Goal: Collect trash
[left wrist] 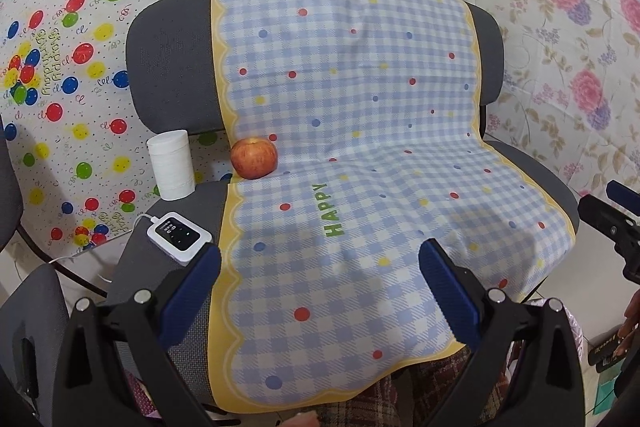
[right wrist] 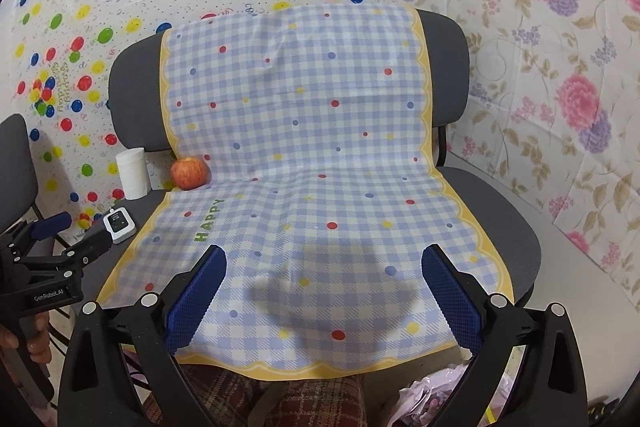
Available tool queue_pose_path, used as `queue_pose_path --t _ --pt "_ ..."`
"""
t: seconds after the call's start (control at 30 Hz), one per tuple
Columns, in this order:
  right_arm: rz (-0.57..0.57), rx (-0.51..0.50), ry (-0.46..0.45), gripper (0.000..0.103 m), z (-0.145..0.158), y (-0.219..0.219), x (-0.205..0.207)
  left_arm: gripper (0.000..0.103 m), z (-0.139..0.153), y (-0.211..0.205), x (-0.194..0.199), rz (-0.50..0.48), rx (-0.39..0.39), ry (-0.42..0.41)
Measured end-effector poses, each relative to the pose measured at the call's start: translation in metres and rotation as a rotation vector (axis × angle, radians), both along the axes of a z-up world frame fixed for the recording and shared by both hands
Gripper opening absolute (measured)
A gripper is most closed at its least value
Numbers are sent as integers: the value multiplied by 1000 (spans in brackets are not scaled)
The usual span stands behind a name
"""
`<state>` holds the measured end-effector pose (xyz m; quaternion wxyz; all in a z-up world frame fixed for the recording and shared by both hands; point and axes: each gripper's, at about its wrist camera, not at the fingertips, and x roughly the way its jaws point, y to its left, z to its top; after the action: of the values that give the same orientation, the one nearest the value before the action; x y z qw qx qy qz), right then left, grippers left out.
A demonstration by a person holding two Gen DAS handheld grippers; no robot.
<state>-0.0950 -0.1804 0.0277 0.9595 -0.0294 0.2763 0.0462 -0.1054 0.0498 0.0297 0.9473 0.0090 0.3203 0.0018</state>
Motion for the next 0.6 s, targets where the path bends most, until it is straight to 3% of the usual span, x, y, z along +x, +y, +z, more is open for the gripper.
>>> queue_pose_path --t 0.6 --pt "-4 6 -1 97 1 1 -2 96 1 -7 -2 -15 -1 3"
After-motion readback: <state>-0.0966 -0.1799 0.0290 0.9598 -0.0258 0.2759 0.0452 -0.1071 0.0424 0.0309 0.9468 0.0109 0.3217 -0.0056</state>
